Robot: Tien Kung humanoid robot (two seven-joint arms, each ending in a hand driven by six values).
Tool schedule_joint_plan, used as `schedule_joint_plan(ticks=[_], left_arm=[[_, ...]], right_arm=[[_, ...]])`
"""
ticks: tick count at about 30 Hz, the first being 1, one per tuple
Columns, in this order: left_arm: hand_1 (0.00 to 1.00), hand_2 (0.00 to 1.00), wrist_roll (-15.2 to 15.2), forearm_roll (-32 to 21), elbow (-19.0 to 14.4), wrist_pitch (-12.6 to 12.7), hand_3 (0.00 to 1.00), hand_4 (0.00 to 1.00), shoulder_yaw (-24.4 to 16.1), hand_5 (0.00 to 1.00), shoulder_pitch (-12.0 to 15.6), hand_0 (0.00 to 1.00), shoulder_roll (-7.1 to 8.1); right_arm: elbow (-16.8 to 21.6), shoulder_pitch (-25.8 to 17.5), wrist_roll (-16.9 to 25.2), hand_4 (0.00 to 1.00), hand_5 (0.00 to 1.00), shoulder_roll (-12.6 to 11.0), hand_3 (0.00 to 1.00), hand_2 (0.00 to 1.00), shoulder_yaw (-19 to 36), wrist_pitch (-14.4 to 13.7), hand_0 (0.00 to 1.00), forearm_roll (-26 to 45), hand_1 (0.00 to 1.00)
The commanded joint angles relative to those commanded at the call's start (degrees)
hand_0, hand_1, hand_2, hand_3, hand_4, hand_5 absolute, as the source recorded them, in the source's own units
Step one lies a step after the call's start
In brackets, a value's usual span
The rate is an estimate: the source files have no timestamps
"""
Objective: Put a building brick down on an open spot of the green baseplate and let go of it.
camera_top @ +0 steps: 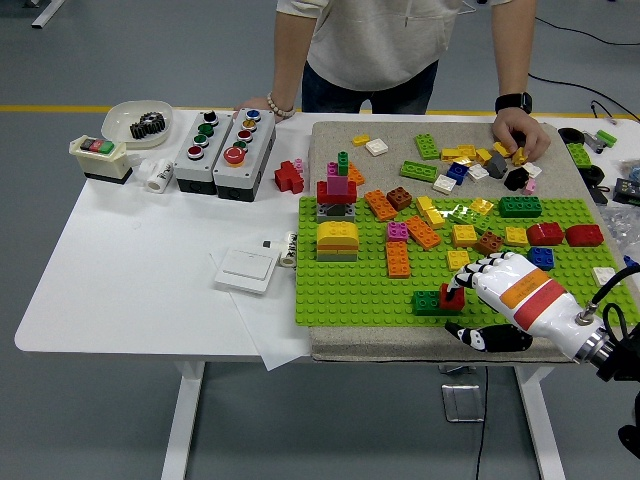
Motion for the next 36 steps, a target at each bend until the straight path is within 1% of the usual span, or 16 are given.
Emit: schedule_joint_plan(ticks=[10,12,13,18,19,36], left_arm=[[0.721,0.721,-0.1,-0.4,0.0,0.0,0.587,0.639,0.3,0.662,-0.3,0.737,-0.01],[0.721,0.721,-0.1,-0.5,0.0,0.0,0.587,0.639,0.3,0.662,-0.3,0.737,-0.01],[0.722,0.721,-0.1,-0.5,0.0,0.0,0.587,0.639,0.3,0.662,-0.3,0.737,-0.01],[0.722,0.721,-0.1,-0.5,0.0,0.0,0.587,0.639,0.3,0.662,-0.3,0.737,-0.01],[0.72,0.721,-0.1,-0.5,0.0,0.0,0.586,0.639,0.3,0.663,-0.3,0.737,-0.01],[0.721,0.72,-0.1,-0.5,-0.1,-0.1,0.586,0.638,0.4,0.662,-0.4,0.737,0.01]], right_arm=[[-1.5,1.0,-0.2,0.703,0.423,0.5,0.53,0.594,-0.5,-0.1,0.472,-0.4,0.519],[-1.4,1.0,-0.2,0.703,0.423,0.5,0.53,0.594,-0.6,-0.1,0.472,-0.4,0.519],[-1.4,1.0,-0.2,0.703,0.423,0.5,0.53,0.592,-0.7,-0.1,0.451,-0.4,0.513],[-1.0,1.1,-0.2,0.703,0.423,0.4,0.53,0.592,-1.0,-0.1,0.451,-0.3,0.513],[-1.0,1.1,-0.2,0.702,0.422,0.4,0.531,0.59,-1.1,-0.1,0.43,-0.3,0.507],[-0.6,1.2,-0.4,0.701,0.419,0.2,0.531,0.587,-1.8,0.0,0.412,-0.3,0.498]])
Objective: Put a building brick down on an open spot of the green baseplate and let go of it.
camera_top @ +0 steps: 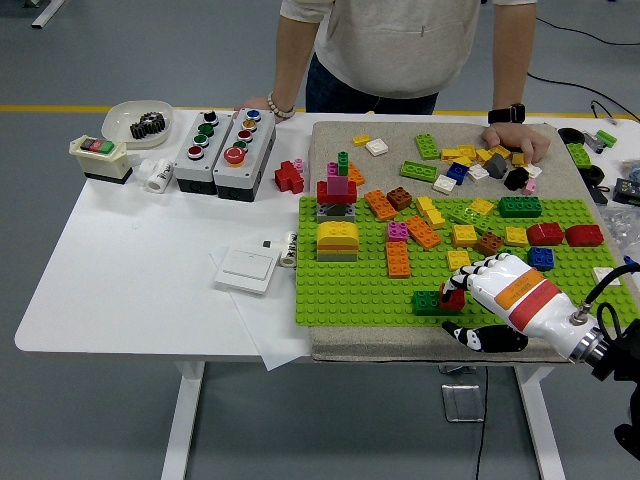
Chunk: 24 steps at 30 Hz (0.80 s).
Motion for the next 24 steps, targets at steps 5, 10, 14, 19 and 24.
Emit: schedule_joint_plan(ticks=[5,10,14,19,24], left_arm=[[0.721,0.72,0.0,0.1,0.0,0.0,0.586,0.639,-0.1,0.662,0.0,0.737,0.0],[0.721,0.72,0.1,0.2,0.0,0.0,0.587,0.639,-0.1,0.661,0.0,0.737,0.0],[0.721,0.72,0.0,0.1,0.0,0.0,0.587,0.639,0.0,0.662,-0.1,0.737,0.0],[0.721,0.72,0.1,0.3,0.0,0.0,0.587,0.639,-0.1,0.662,0.0,0.737,-0.01],[0.721,0.72,0.2,0.4,0.0,0.0,0.587,0.639,-0.2,0.662,0.1,0.737,-0.03]], right_arm=[[-0.5,0.2,0.0,0.702,0.417,0.1,0.532,0.586,-0.5,0.2,0.41,0.1,0.498],[-1.1,0.3,-0.1,0.704,0.419,0.2,0.532,0.587,-0.8,0.4,0.409,0.1,0.496],[-1.2,0.4,-0.1,0.704,0.418,0.2,0.533,0.587,-1.0,0.4,0.408,0.1,0.494],[-1.5,0.5,-0.1,0.704,0.417,0.2,0.533,0.585,-1.1,0.5,0.409,0.2,0.49],[-2.0,0.6,0.0,0.704,0.417,0.3,0.533,0.585,-1.5,0.6,0.409,0.3,0.49]])
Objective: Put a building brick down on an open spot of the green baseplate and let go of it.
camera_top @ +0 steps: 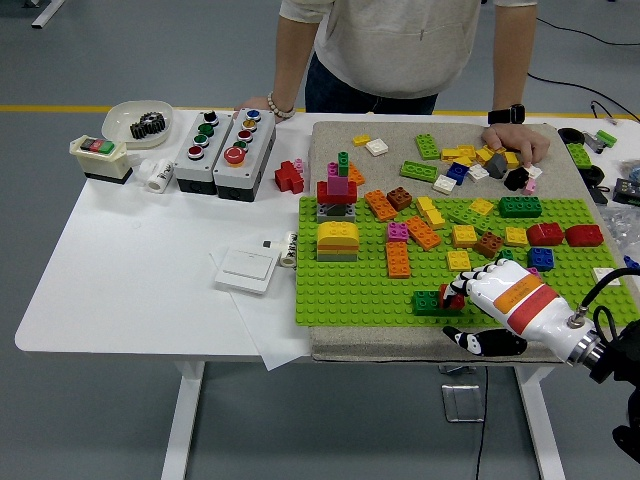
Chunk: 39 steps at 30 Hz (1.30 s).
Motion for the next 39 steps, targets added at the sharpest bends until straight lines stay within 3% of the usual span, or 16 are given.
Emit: schedule_joint_plan(ticks=[39], left_arm=[[0.72,0.72,0.1,0.2,0.0,0.0,0.588,0.641,0.0,0.661,-0.2,0.737,0.1]], right_arm=[[-1.4,0.8,-0.1,0.709,0.417,0.2,0.532,0.584,-1.3,0.9,0.39,0.4,0.488]])
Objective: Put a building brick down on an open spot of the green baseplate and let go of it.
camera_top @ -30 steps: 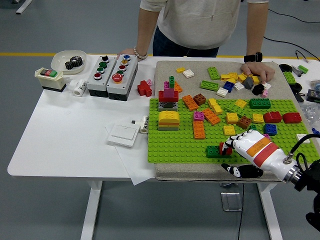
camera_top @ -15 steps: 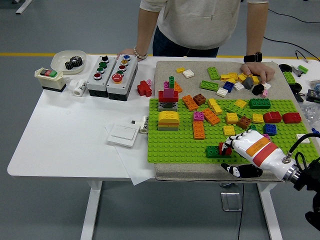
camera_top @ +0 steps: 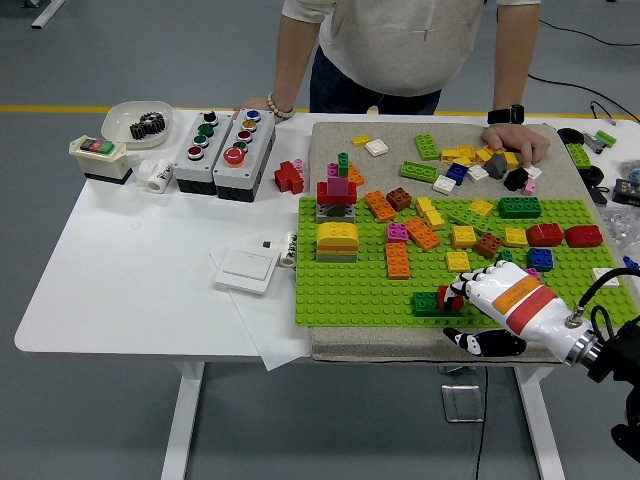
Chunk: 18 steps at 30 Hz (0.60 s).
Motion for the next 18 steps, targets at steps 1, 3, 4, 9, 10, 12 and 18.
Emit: schedule_joint_plan(ticks=[1,3,4,9,10,12,18], left_arm=[[0.72,0.72,0.0,0.0,0.0,0.0,0.588,0.641,0.0,0.661,0.0,0.737,0.01],[0.72,0.72,0.0,-0.1,0.0,0.0,0.588,0.641,0.1,0.661,-0.1,0.737,0.01],[0.721,0.72,0.0,-0.1,0.0,0.0,0.587,0.639,0.1,0.66,-0.1,0.737,0.0],[0.721,0.72,-0.1,-0.2,0.0,0.0,0.587,0.639,0.1,0.66,-0.1,0.737,0.0],[0.719,0.719,-0.1,-0.3,0.0,0.0,0.587,0.639,0.1,0.66,-0.1,0.737,0.0],[0.719,0.719,-0.1,-0.3,0.0,0.0,0.587,0.639,0.2,0.66,-0.1,0.737,-0.01],[0.72,0.72,-0.1,-0.3,0.0,0.0,0.587,0.639,0.2,0.661,-0.1,0.737,-0.01]], right_arm=[[0.0,0.0,0.0,0.709,0.417,0.0,0.532,0.584,0.0,0.0,0.39,0.0,0.488],[0.0,0.0,0.0,0.709,0.417,0.0,0.532,0.584,0.0,0.0,0.39,0.0,0.488],[0.0,0.0,0.0,0.709,0.416,0.0,0.531,0.584,-0.1,0.0,0.39,0.0,0.488],[0.0,0.0,0.0,0.709,0.416,0.0,0.531,0.584,0.0,0.0,0.39,0.0,0.488],[0.0,0.0,0.0,0.71,0.417,0.0,0.532,0.584,0.0,0.0,0.391,0.0,0.487],[0.1,0.0,0.0,0.71,0.417,0.0,0.532,0.584,0.0,0.0,0.391,0.0,0.487],[0.5,0.0,0.0,0.71,0.418,-0.1,0.531,0.584,0.3,-0.1,0.389,0.0,0.486]])
